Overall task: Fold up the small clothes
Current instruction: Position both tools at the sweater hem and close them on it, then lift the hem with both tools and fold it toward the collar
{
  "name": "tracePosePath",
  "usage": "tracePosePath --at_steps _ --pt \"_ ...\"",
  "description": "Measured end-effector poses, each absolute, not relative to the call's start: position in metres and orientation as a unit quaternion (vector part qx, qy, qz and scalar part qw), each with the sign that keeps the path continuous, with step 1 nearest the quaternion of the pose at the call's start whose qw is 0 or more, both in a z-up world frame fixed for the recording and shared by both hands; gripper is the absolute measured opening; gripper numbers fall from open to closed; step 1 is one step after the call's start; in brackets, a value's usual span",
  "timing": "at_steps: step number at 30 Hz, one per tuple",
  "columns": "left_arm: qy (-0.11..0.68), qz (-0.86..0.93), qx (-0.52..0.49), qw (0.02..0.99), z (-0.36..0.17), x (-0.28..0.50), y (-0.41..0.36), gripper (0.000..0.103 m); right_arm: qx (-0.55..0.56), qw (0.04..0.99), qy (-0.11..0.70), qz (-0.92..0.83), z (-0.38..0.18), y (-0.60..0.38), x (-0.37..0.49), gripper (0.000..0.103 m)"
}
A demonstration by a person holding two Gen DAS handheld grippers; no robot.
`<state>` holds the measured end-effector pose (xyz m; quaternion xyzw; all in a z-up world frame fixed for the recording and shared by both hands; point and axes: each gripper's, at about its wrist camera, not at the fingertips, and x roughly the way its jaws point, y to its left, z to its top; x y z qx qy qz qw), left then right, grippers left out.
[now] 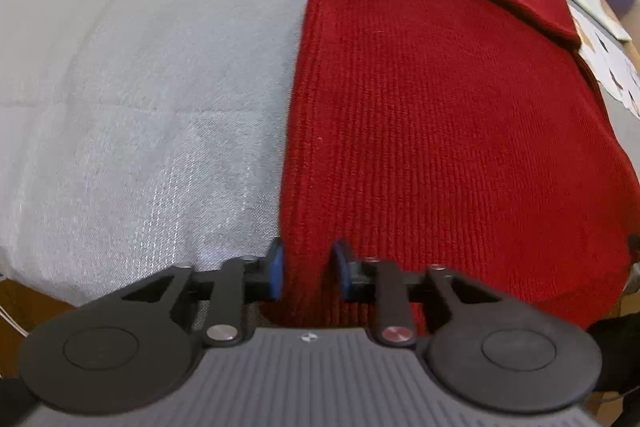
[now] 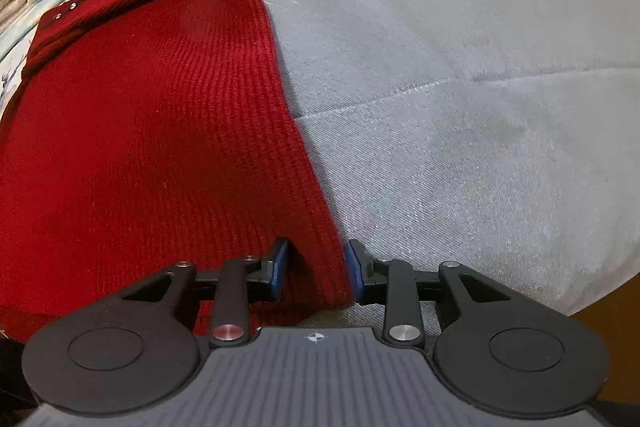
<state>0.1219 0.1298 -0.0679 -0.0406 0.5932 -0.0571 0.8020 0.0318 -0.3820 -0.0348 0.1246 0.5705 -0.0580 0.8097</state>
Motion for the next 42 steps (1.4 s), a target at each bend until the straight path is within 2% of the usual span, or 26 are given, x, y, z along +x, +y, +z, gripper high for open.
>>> tracePosePath --at_steps 1,2,3,6,7,8,10,15,19,20,23,29,42 --pt "0.590 -0.061 -0.040 0.804 -0.066 0.121 0.129 0.014 0.125 0.811 0.569 -0.055 -0.034 -0.382 0.031 0.026" --pt "0.587 -0.065 -0.043 0.806 -0.064 0.119 0.128 0.014 0.129 0.813 0.566 -0.050 -0.031 -0.381 0.026 0.014" --pt "0.584 -0.067 -0.046 0.808 -0.062 0.118 0.128 0.014 0.132 0.816 0.560 -0.045 -0.029 -0.381 0.024 0.013" --pt "0.579 -0.068 -0.062 0.810 -0.058 0.116 0.132 0.016 0.136 0.824 0.548 -0.046 -0.022 -0.384 0.018 0.012" --pt "0.581 -0.063 -0.066 0.809 -0.058 0.116 0.134 0.020 0.139 0.824 0.548 -0.046 -0.024 -0.385 0.019 0.012" --pt "0.585 -0.057 -0.067 0.806 -0.059 0.116 0.135 0.028 0.140 0.822 0.549 -0.048 -0.025 -0.385 0.020 0.013" --pt "0.595 -0.054 -0.062 0.800 -0.063 0.116 0.133 0.035 0.138 0.817 0.557 -0.050 -0.027 -0.384 0.020 0.017" --pt "0.603 -0.054 -0.041 0.795 -0.070 0.117 0.124 0.035 0.115 0.816 0.565 -0.047 -0.034 -0.377 0.026 0.018" --pt "0.598 -0.061 -0.039 0.798 -0.067 0.120 0.121 0.017 0.117 0.816 0.565 -0.047 -0.035 -0.376 0.030 0.018" --pt "0.595 -0.064 -0.033 0.800 -0.066 0.119 0.119 0.016 0.117 0.816 0.564 -0.048 -0.034 -0.376 0.029 0.017" --pt "0.588 -0.070 -0.029 0.805 -0.063 0.112 0.116 0.014 0.123 0.822 0.554 -0.049 -0.031 -0.378 0.028 0.013" --pt "0.560 -0.094 -0.042 0.822 -0.040 0.106 0.118 0.013 0.159 0.853 0.495 -0.043 -0.002 -0.387 0.018 0.011" --pt "0.472 -0.182 -0.075 0.860 0.059 0.061 0.120 0.012 0.185 0.916 0.356 0.004 0.096 -0.398 -0.037 0.009"
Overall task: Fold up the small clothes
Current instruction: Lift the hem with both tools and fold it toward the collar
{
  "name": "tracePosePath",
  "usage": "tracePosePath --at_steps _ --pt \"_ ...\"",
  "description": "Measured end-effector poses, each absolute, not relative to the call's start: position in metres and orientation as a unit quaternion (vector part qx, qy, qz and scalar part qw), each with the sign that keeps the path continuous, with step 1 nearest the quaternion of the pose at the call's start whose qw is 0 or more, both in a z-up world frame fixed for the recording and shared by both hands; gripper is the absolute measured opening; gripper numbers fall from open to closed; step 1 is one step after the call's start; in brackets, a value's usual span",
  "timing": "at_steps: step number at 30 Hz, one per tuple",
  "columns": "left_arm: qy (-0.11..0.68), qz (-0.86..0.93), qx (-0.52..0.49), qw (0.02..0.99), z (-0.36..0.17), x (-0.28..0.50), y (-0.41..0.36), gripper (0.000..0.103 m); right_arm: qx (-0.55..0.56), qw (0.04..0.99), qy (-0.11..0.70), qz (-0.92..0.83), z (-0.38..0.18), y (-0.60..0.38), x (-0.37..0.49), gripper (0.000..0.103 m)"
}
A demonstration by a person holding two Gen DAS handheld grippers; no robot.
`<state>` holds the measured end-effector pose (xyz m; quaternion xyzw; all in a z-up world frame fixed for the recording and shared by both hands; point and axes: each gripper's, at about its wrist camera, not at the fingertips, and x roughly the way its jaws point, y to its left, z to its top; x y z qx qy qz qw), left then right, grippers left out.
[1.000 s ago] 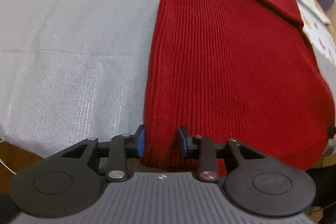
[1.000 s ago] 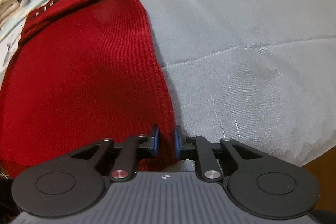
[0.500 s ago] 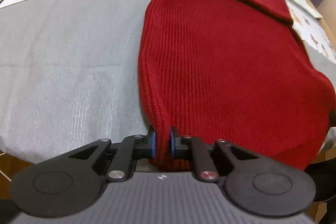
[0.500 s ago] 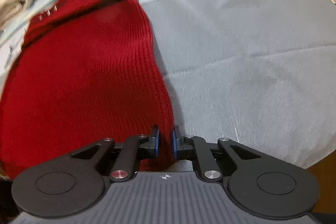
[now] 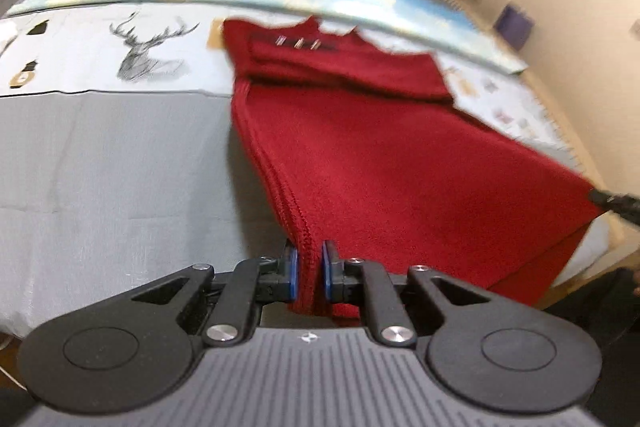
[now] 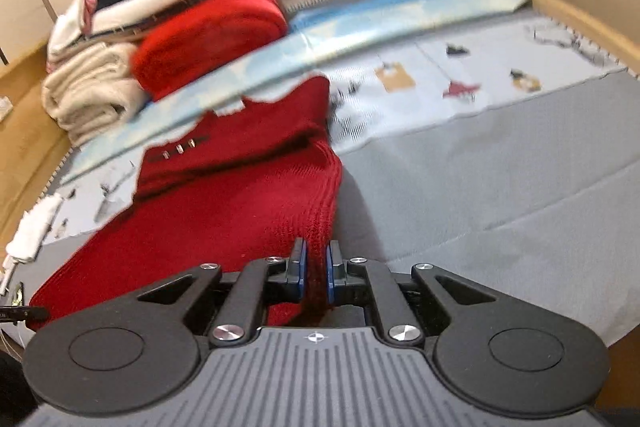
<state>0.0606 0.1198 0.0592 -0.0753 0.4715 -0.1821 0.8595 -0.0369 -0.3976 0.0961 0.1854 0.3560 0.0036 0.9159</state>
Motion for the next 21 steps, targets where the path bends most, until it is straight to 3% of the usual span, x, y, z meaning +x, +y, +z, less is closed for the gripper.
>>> tracePosePath --at_steps 7,10,21 --pt "0.426 -0.248 -0.130 0.860 0.114 0.010 0.142 0.012 0.198 0.933 0.300 0.032 0.157 -0.413 -0.105 0.008" --pt "0.426 -0.246 -0.153 0.857 0.114 0.014 0.152 0.012 0.204 0.934 0.291 0.034 0.171 -0.426 -0.116 0.008" --pt "0.492 -0.184 -0.120 0.843 0.061 0.145 0.143 0.012 0.142 0.918 0.369 -0.019 0.118 -0.431 0.000 0.009"
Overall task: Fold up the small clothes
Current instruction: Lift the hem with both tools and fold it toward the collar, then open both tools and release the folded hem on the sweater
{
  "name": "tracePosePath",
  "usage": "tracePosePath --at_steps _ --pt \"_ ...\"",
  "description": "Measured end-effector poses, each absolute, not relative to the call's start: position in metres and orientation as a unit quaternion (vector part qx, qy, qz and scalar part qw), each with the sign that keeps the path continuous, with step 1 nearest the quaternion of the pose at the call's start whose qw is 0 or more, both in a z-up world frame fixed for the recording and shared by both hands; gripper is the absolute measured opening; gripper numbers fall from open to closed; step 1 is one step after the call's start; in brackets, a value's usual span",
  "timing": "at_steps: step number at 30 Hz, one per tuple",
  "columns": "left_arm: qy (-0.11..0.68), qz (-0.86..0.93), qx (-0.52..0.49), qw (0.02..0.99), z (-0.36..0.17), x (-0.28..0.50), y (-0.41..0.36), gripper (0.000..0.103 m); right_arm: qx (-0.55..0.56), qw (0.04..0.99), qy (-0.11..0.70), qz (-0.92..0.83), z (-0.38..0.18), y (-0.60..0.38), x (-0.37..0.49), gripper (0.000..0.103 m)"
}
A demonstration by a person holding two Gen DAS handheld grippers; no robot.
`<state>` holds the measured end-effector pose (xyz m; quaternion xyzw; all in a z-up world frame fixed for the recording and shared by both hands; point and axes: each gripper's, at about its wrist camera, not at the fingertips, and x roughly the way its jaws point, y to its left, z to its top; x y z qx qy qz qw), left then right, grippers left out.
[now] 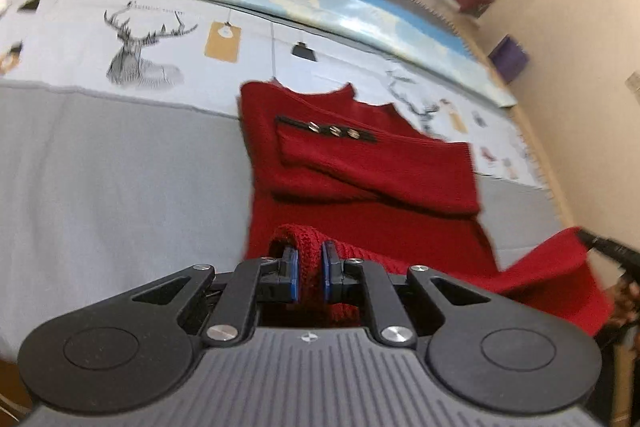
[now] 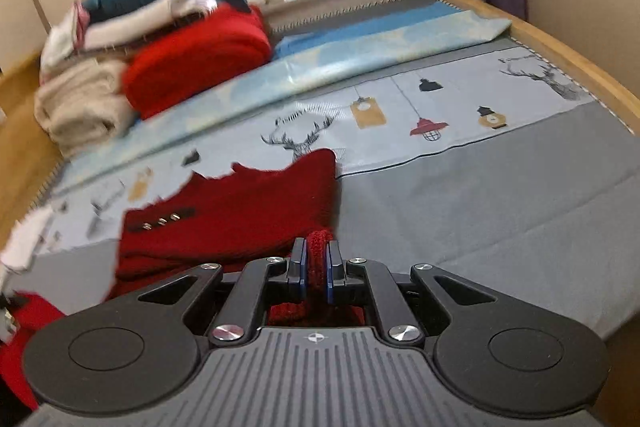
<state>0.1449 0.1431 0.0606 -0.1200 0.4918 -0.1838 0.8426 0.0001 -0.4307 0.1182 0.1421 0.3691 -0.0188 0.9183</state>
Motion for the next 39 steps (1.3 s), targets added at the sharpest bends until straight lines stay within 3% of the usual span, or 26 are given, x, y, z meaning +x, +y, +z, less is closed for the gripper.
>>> tracePosePath --at_steps 4,9,18,22,23,26,27,39 --pt "0.497 -0.158 -0.075 0.850 0.037 0.190 0.137 0.012 0.116 0.912 0.393 -0.032 0.099 -0.439 0.049 0.008" --pt "0.512 -0.136 -0.128 0.838 0.007 0.224 0.138 0.012 0.132 0.894 0.428 -0.038 0.061 -0.448 0.089 0.009" --pt "0.544 -0.119 -0.131 0.821 -0.021 0.244 0.133 0.013 0.158 0.877 0.452 -0.050 0.019 -0.453 0.103 0.009" --pt "0.550 -0.118 -0.123 0.818 -0.029 0.243 0.133 0.018 0.152 0.877 0.452 -0.050 0.016 -0.452 0.104 0.010" --pt "0.548 -0.117 -0.124 0.819 -0.028 0.243 0.134 0.023 0.146 0.878 0.454 -0.052 0.016 -0.451 0.104 0.014" --pt "0.536 -0.109 -0.134 0.827 -0.025 0.238 0.145 0.040 0.122 0.878 0.457 -0.069 0.015 -0.449 0.102 0.043" --pt "0.530 -0.104 -0.140 0.830 -0.023 0.236 0.151 0.042 0.119 0.881 0.452 -0.073 0.017 -0.450 0.100 0.045" --pt "0.516 -0.048 -0.198 0.832 -0.018 0.216 0.217 0.047 0.171 0.881 0.428 -0.106 0.021 -0.492 0.065 0.046"
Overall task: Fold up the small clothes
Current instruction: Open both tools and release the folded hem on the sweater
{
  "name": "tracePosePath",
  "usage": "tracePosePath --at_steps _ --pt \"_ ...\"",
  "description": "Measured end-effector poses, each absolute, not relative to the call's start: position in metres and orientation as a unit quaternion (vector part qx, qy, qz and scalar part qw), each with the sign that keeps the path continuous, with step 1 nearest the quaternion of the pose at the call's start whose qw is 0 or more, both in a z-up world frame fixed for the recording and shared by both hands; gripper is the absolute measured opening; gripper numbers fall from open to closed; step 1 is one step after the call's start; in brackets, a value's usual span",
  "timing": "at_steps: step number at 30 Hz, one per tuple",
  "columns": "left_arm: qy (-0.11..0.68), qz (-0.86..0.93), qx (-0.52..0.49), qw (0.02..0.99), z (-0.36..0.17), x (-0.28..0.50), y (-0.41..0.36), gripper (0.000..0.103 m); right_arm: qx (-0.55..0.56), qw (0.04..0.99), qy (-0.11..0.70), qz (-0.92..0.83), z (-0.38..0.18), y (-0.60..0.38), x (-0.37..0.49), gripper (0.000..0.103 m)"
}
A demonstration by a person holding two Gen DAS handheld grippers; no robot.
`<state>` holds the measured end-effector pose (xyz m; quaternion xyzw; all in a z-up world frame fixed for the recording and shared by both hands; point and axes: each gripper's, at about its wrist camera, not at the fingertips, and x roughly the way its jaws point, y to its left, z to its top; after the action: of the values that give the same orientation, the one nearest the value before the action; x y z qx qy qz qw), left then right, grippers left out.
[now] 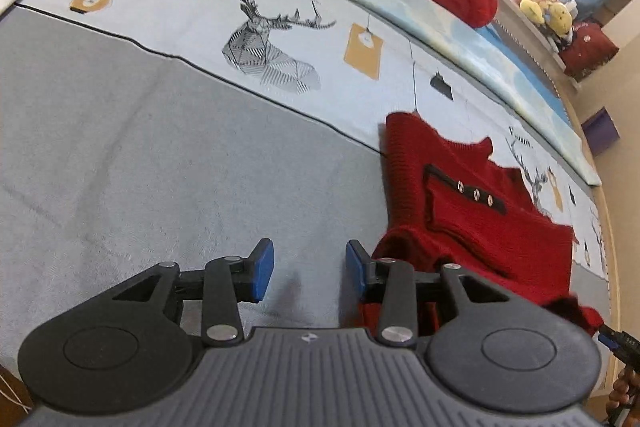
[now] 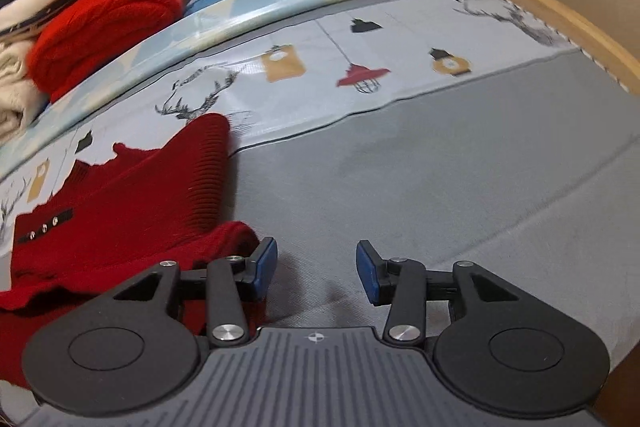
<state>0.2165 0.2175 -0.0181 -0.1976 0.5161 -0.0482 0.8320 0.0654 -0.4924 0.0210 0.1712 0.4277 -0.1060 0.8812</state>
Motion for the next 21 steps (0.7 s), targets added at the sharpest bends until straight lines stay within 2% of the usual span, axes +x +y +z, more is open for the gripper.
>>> tracePosePath --at_steps 2,5,10,21 --pt "0.519 -0.062 -0.187 0.831 -0.018 0.217 0.210 0.056 0.179 0.875 0.439 -0.093 0.016 -0.493 0.066 0.046" --pt "0.529 -0.085 -0.158 0.830 -0.021 0.219 0.189 0.063 0.164 0.869 0.462 -0.066 0.009 -0.480 0.072 0.046" --pt "0.548 -0.108 -0.106 0.822 -0.030 0.225 0.156 0.063 0.140 0.858 0.492 -0.045 0.000 -0.461 0.087 0.047" --pt "0.566 -0.122 -0.075 0.812 -0.045 0.242 0.129 0.063 0.114 0.847 0.518 -0.030 -0.015 -0.446 0.113 0.047"
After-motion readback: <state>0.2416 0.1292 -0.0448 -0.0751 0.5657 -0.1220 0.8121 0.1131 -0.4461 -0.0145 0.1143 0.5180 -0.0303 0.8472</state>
